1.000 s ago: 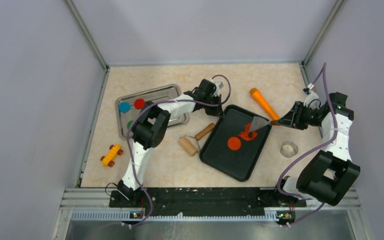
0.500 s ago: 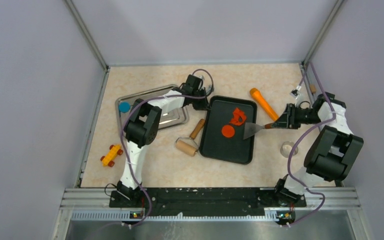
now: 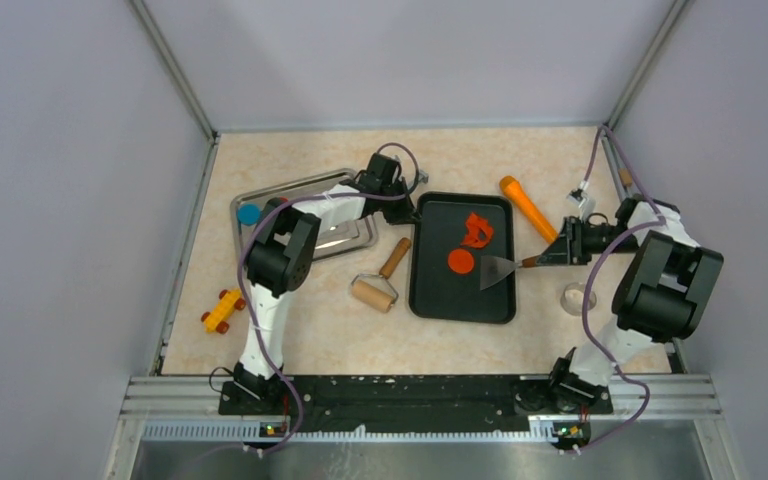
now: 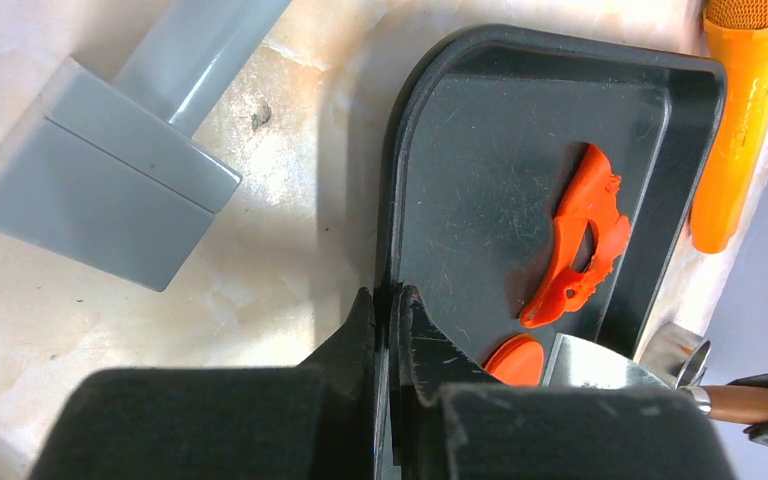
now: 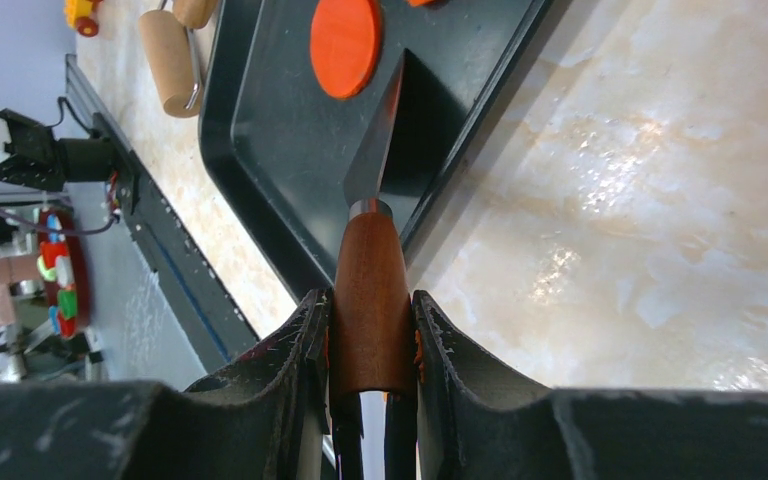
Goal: Roll out the dumpling wrappers from the dough
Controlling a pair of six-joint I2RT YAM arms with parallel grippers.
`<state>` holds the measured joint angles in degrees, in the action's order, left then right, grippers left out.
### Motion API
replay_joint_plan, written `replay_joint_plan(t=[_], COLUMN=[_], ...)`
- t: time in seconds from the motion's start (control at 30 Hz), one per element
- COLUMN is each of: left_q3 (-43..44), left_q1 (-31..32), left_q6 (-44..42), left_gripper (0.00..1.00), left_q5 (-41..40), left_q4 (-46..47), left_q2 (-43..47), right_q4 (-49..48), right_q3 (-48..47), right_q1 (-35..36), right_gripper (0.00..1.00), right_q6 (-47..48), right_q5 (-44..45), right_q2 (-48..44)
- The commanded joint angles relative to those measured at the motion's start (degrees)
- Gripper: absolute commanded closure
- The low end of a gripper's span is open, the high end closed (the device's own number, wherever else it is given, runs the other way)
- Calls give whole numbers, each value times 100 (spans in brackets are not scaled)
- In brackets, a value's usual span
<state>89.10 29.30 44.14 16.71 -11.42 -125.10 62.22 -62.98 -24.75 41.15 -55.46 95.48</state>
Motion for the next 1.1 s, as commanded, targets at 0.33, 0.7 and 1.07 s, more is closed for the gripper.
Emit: replay_joint_plan(t=[0.33, 0.7, 1.07], left_q3=[-283, -461, -527], left_q1=[-41, -41, -38], left_q6=[112, 168, 231], left_gripper=[100, 100, 100], left_q5=[-83, 161, 388], left_q4=[-329, -118, 50], left_q2=[90, 168, 208], right_q4=[-73, -80, -70], right_q3=[-102, -225, -445], right_q1=[-36, -178, -302], right_gripper=[100, 100, 100], right_q6=[483, 619, 771], right_q5=[-63, 246, 510], right_q2=[678, 1013, 1322])
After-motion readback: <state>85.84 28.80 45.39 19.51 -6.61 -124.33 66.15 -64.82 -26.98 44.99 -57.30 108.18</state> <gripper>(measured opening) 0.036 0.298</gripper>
